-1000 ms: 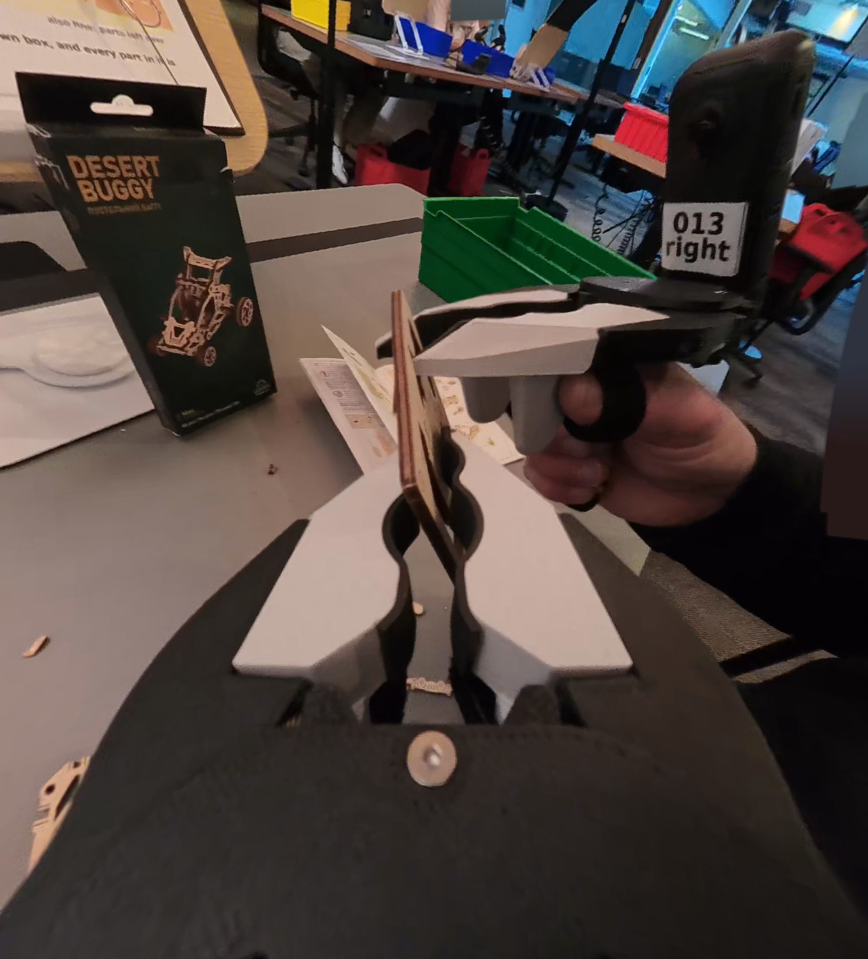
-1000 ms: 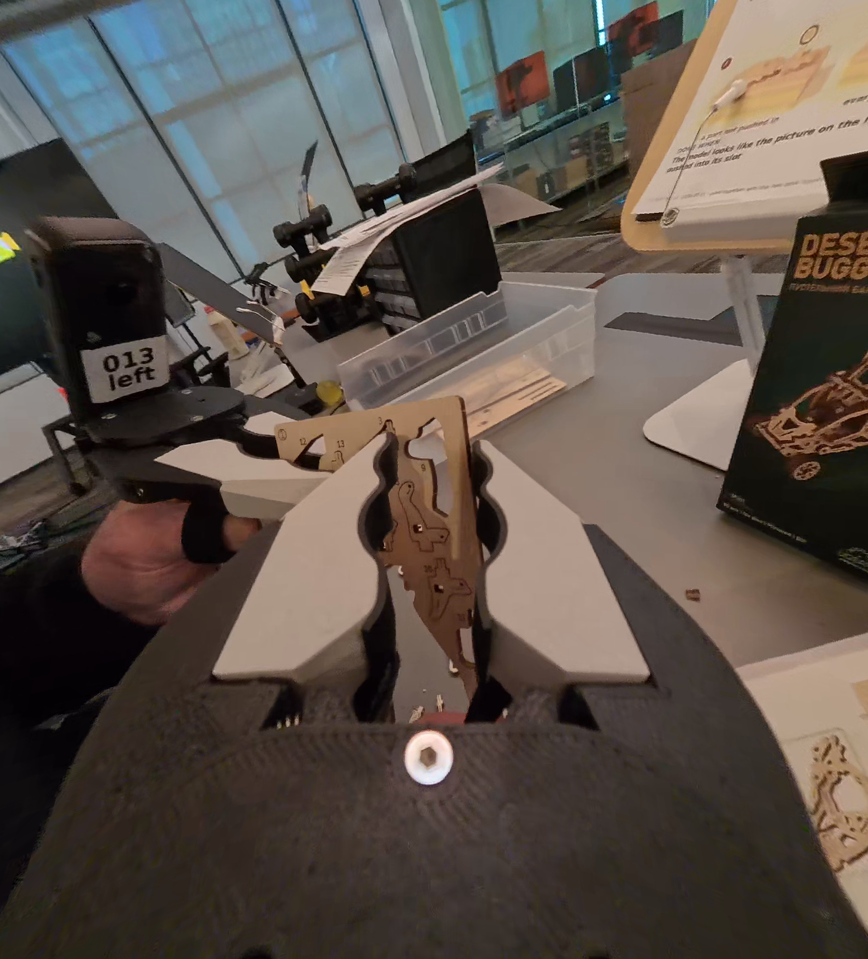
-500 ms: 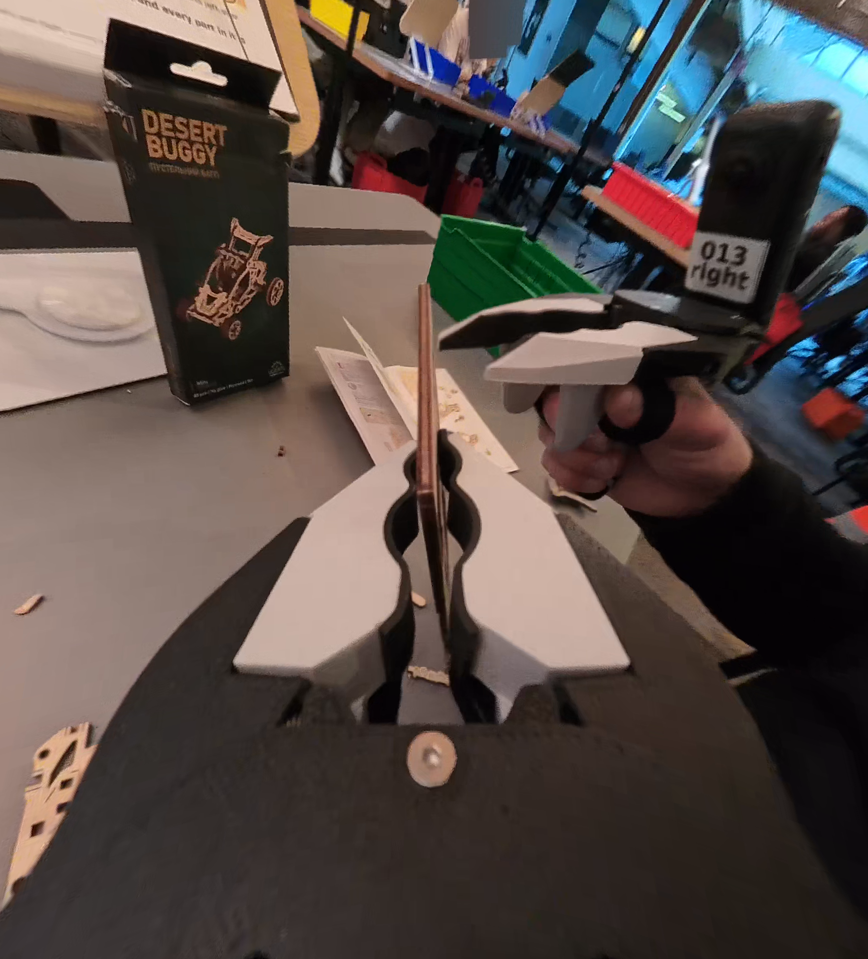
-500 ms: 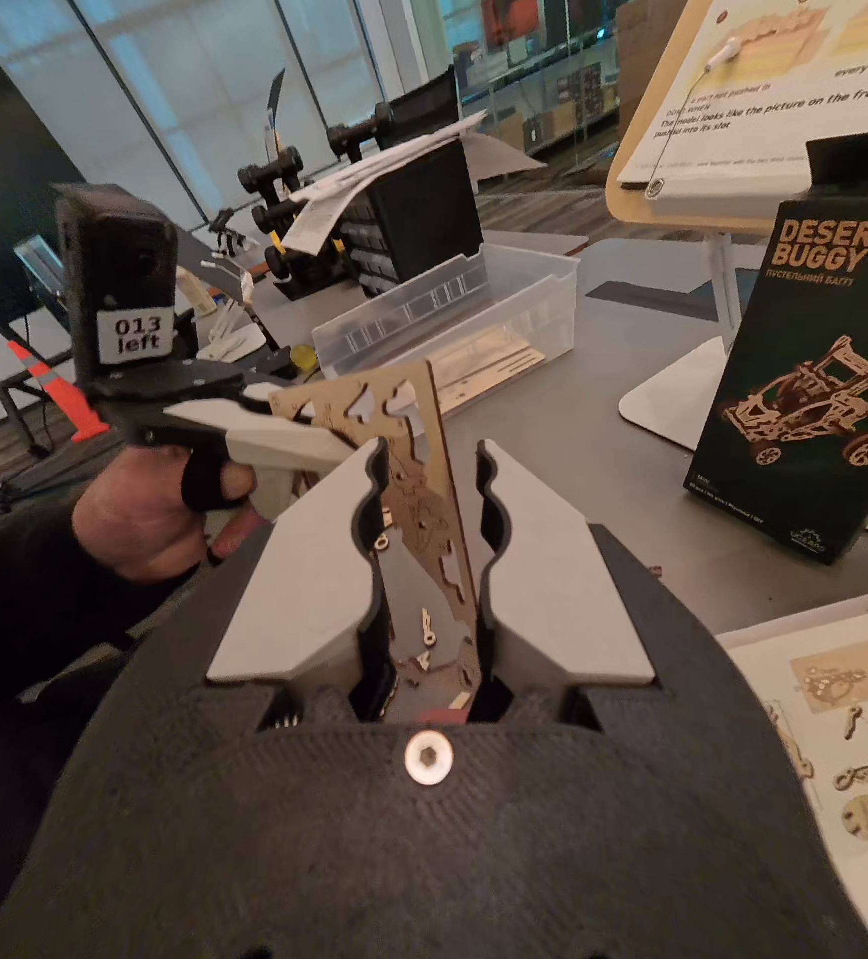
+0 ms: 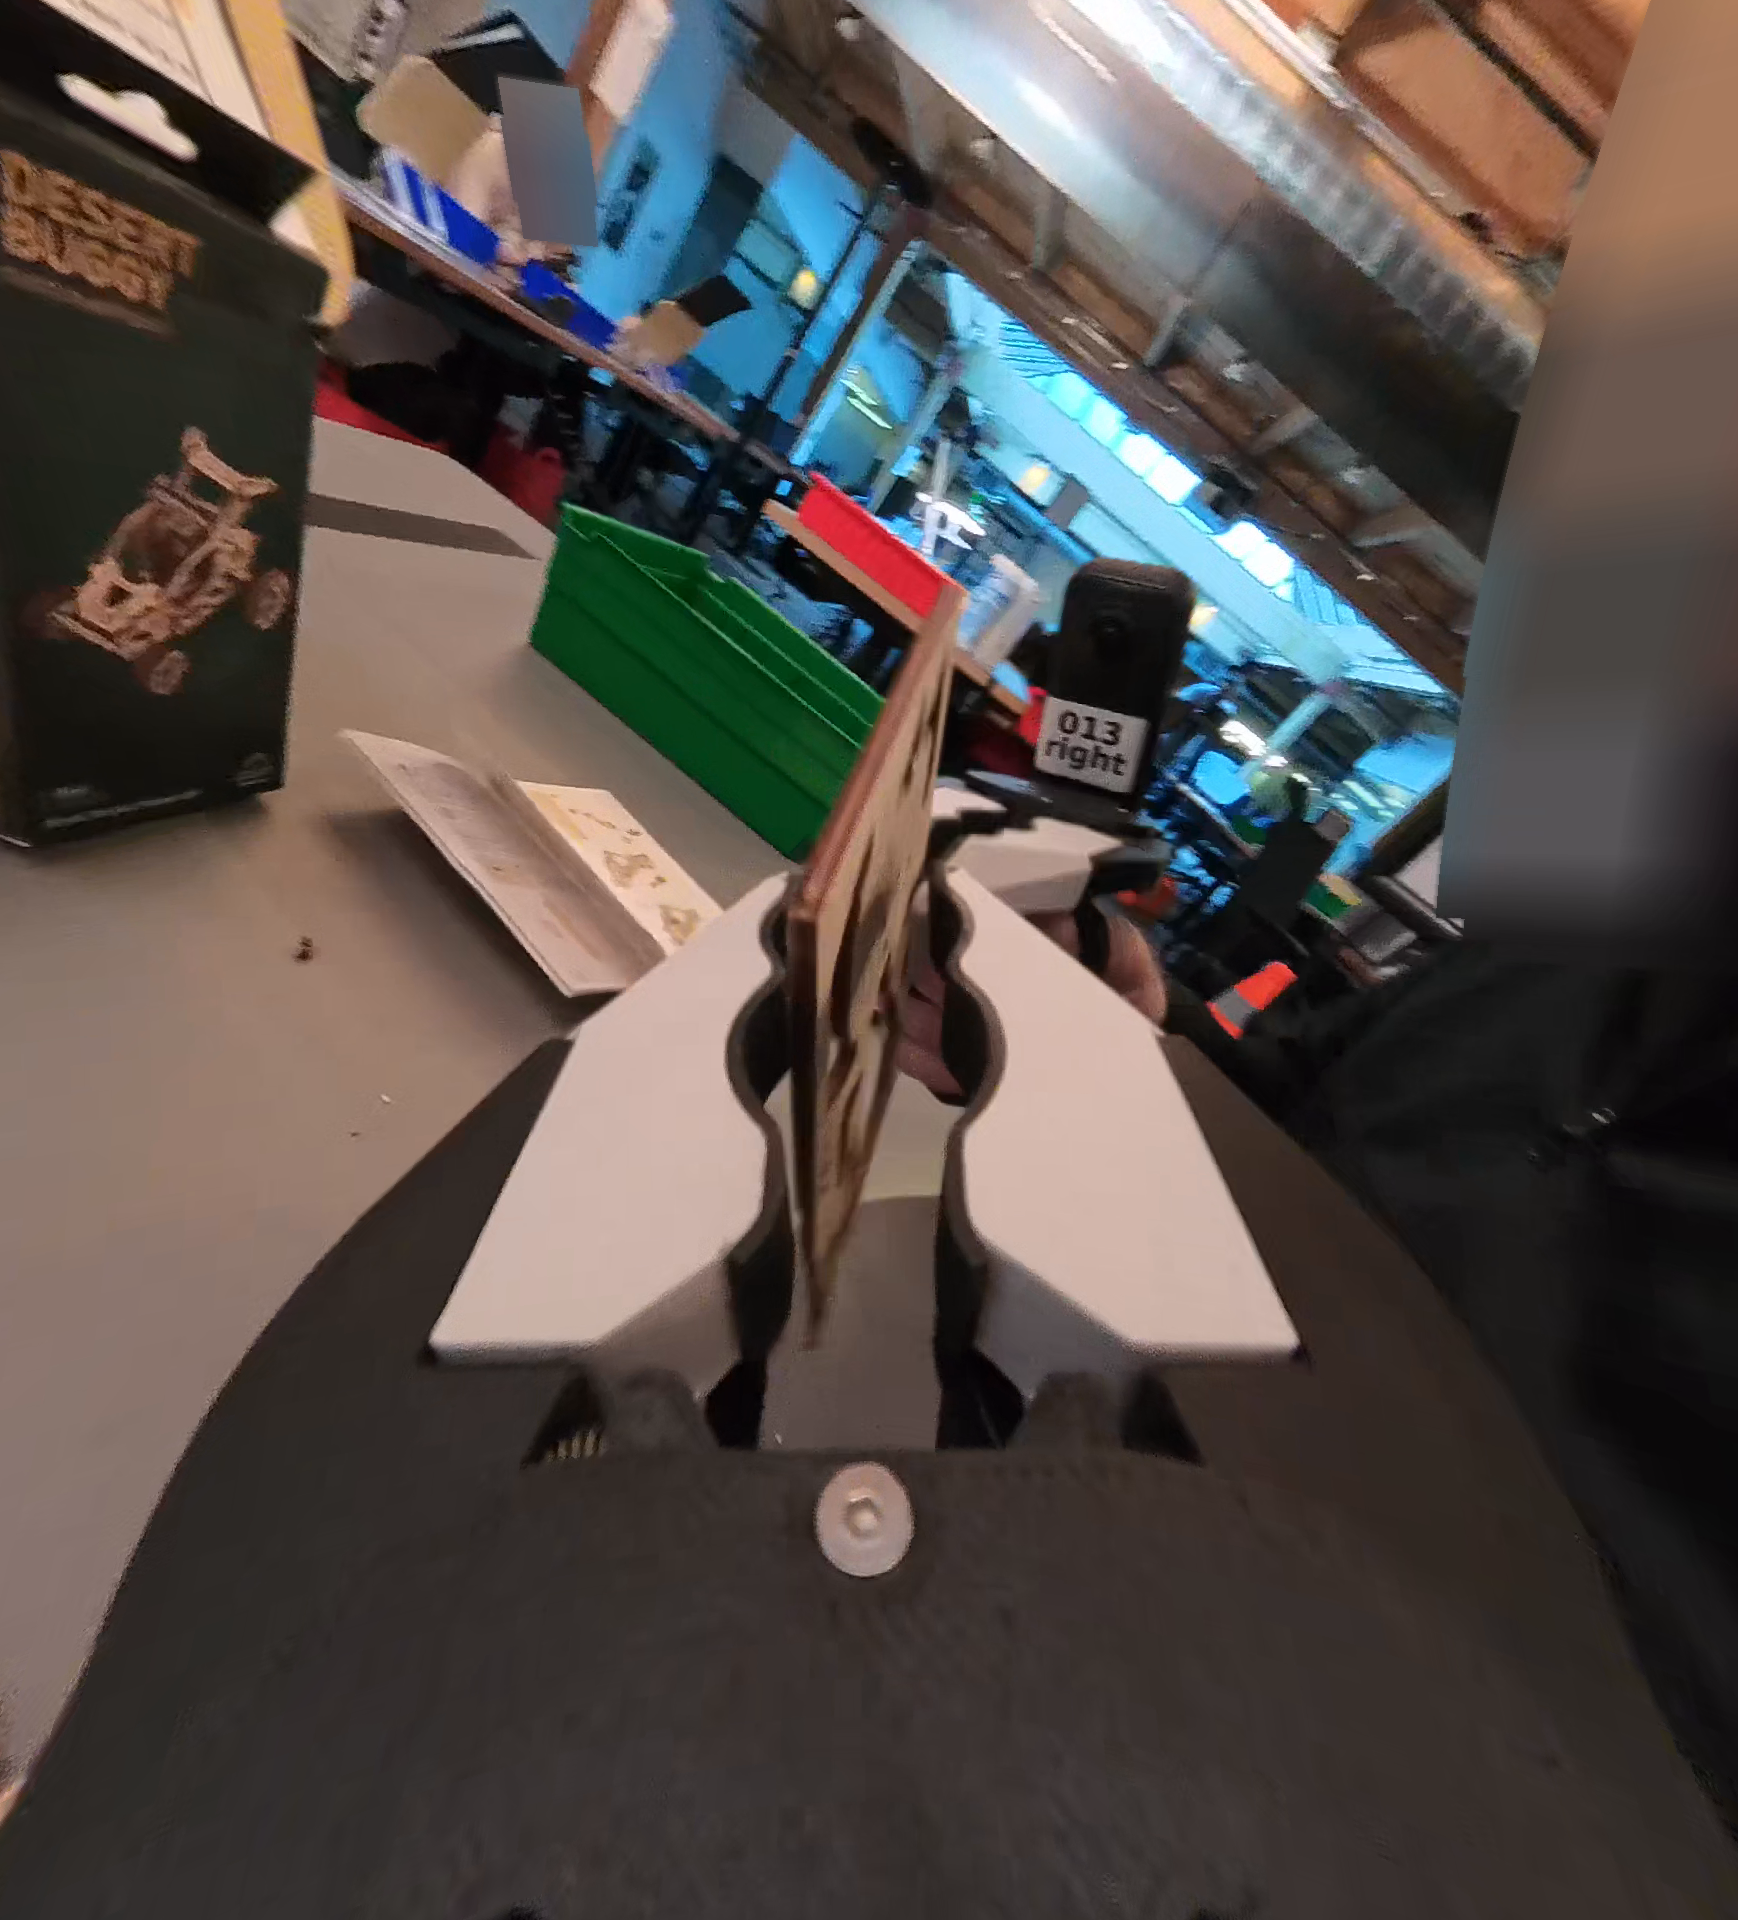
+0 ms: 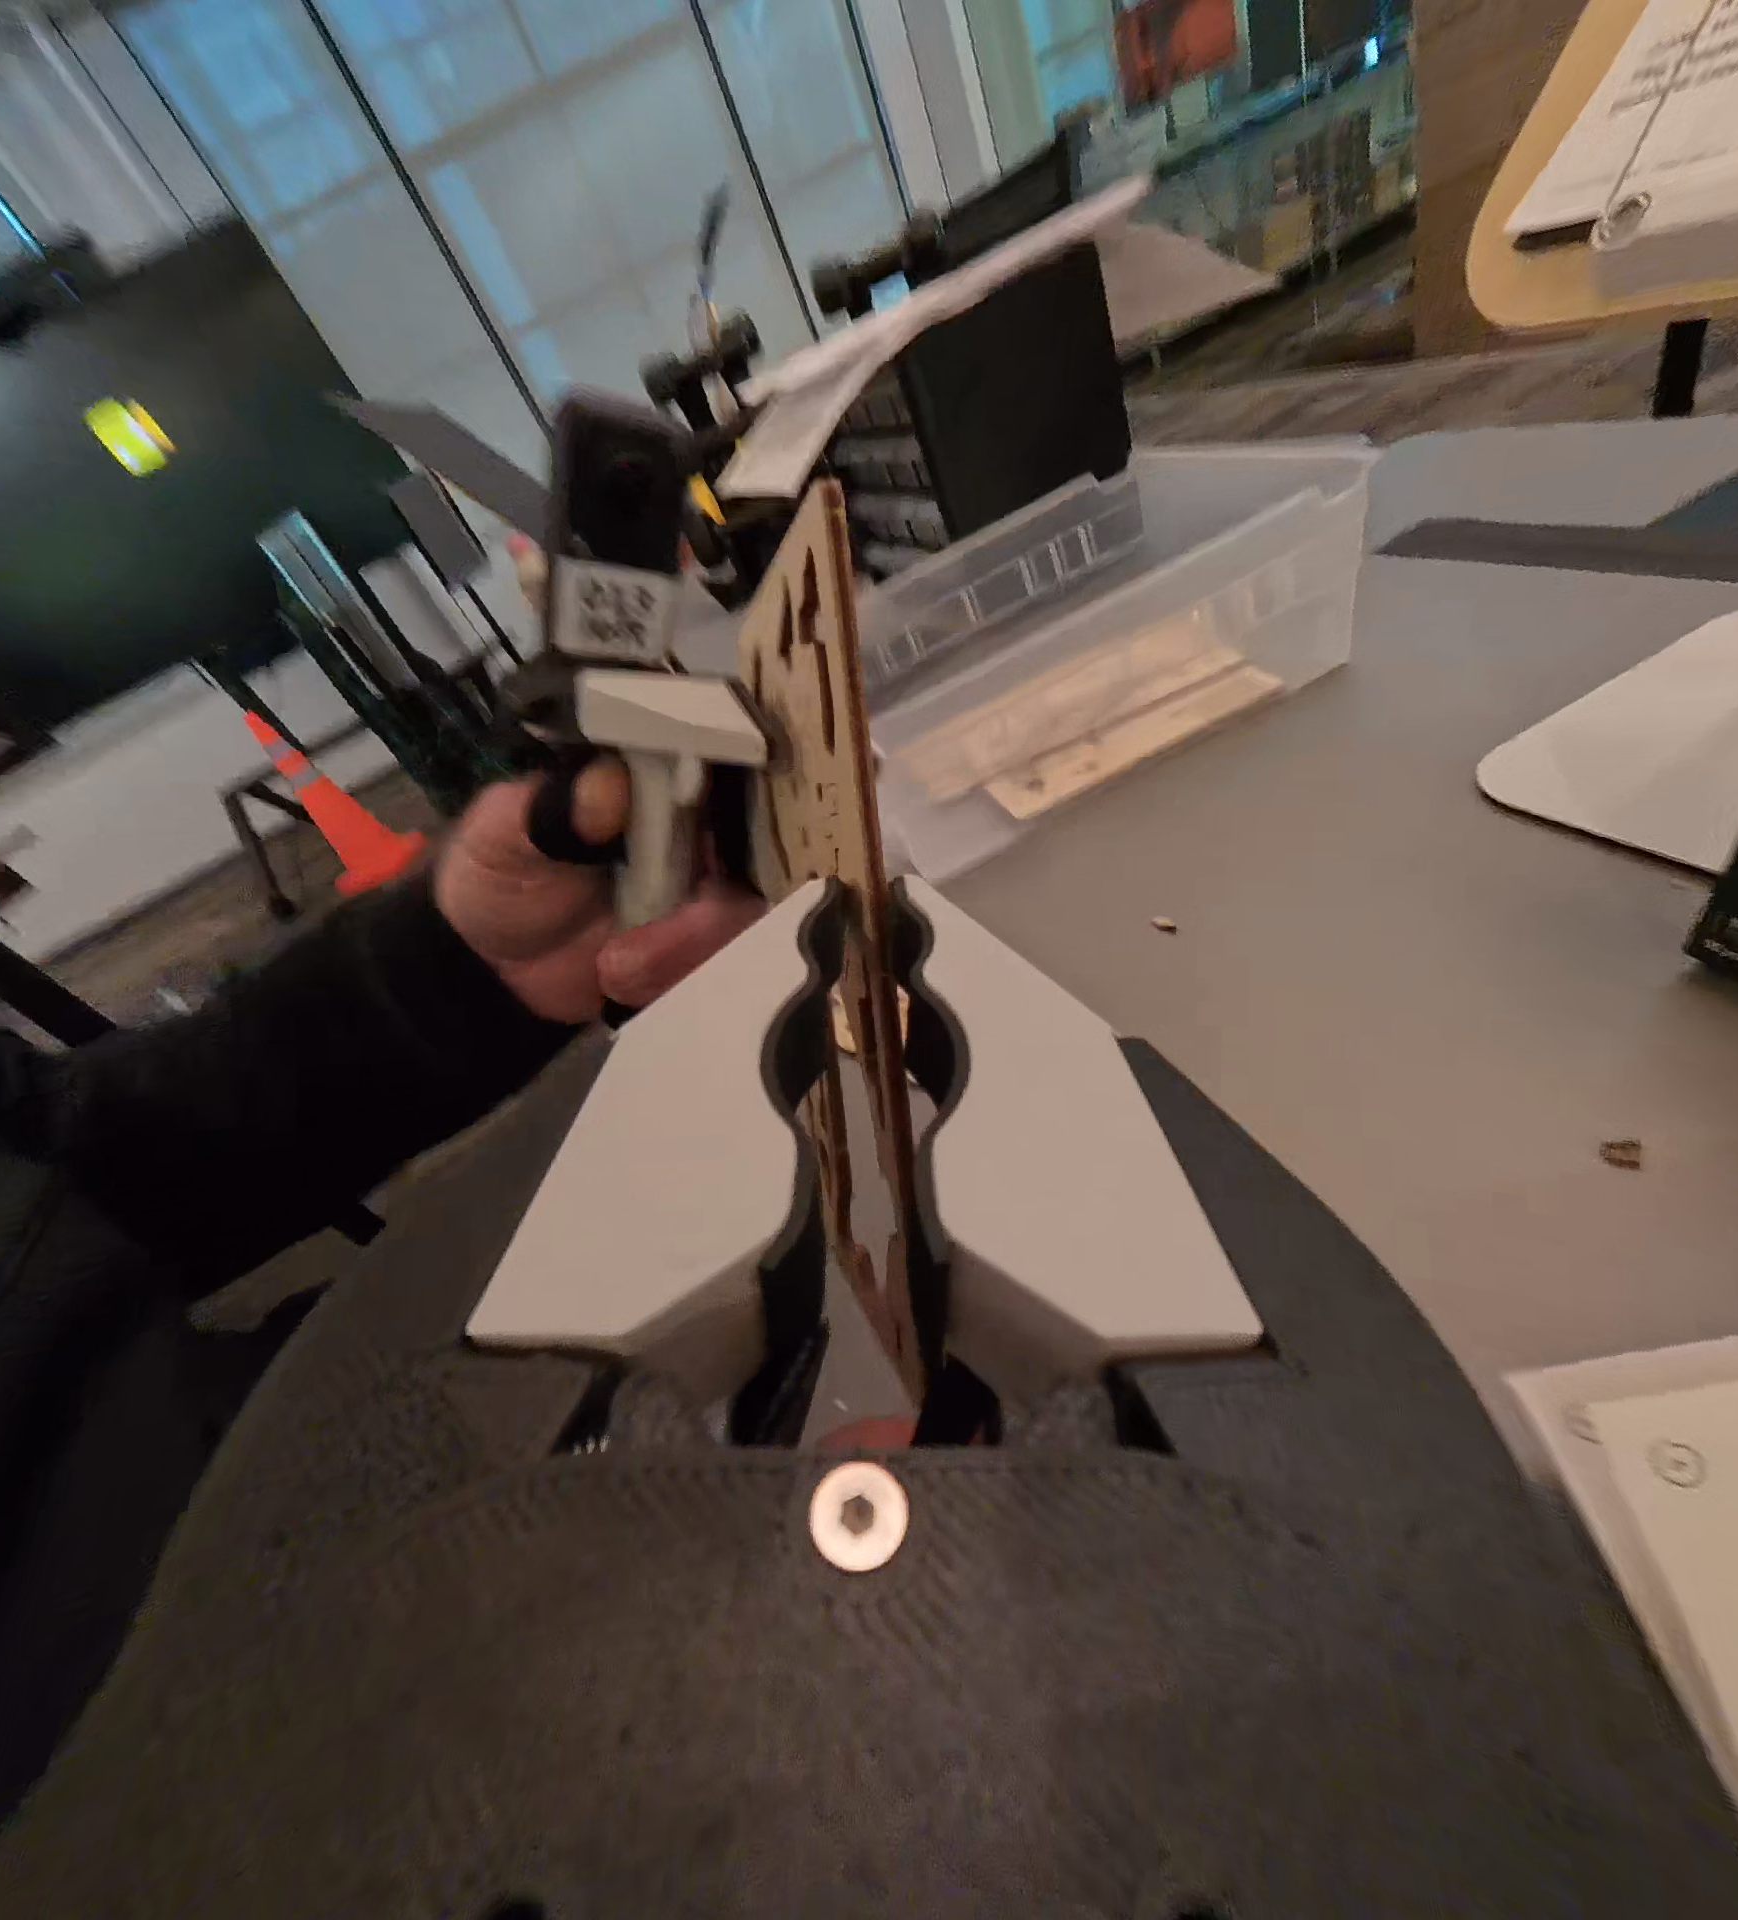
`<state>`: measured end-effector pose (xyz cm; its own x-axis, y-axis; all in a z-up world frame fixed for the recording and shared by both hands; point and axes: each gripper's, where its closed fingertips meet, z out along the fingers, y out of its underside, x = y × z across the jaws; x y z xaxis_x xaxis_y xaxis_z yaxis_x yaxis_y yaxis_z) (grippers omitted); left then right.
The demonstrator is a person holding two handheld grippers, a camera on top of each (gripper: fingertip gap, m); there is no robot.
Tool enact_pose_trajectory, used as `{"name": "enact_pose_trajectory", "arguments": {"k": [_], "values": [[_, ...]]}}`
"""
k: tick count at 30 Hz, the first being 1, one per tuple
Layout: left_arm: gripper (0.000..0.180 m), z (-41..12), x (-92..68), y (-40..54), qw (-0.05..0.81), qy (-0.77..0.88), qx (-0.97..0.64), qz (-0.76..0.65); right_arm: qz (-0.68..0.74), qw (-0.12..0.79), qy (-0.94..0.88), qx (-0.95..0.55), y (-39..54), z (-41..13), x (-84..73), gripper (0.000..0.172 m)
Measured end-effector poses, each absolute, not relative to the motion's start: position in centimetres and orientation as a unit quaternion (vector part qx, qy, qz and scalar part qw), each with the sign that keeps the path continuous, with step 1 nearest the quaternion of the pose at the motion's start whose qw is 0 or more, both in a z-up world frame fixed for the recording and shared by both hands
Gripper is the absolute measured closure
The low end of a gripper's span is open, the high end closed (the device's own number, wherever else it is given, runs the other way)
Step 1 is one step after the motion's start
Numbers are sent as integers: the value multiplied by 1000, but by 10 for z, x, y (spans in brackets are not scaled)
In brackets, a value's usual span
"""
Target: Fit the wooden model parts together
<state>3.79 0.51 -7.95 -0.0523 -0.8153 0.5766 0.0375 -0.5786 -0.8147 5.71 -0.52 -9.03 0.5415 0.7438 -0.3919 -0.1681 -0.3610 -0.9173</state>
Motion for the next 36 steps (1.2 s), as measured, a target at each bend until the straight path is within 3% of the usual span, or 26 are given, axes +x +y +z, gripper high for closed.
{"name": "enact_pose_trajectory", "arguments": {"k": [2, 6, 8, 10, 18, 26, 36], "values": [[178, -76, 31, 1, 315, 315, -579, -682, 459, 533, -182, -688, -7, -87, 56, 168], [179, -77, 34, 7, 332, 334, -596, -651, 425, 546, -175, -701, -5, -95, 59, 164], [179, -71, 36, 15, 334, 338, -605, -639, 380, 561, -169, -716, -1, -101, 71, 143], [179, -68, 41, 32, 332, 332, -628, -621, 330, 577, -164, -729, 0, -106, 86, 135], [179, -83, 64, 139, 317, 270, -741, -526, 293, 604, -192, -716, -28, -112, 106, 141], [179, -144, 59, 212, 275, 202, -821, -458, 321, 586, -207, -715, -43, -128, 106, 143], [152, -185, 49, 233, 269, 225, -865, -358, 325, 569, -213, -725, -50, -141, 111, 143]]}}
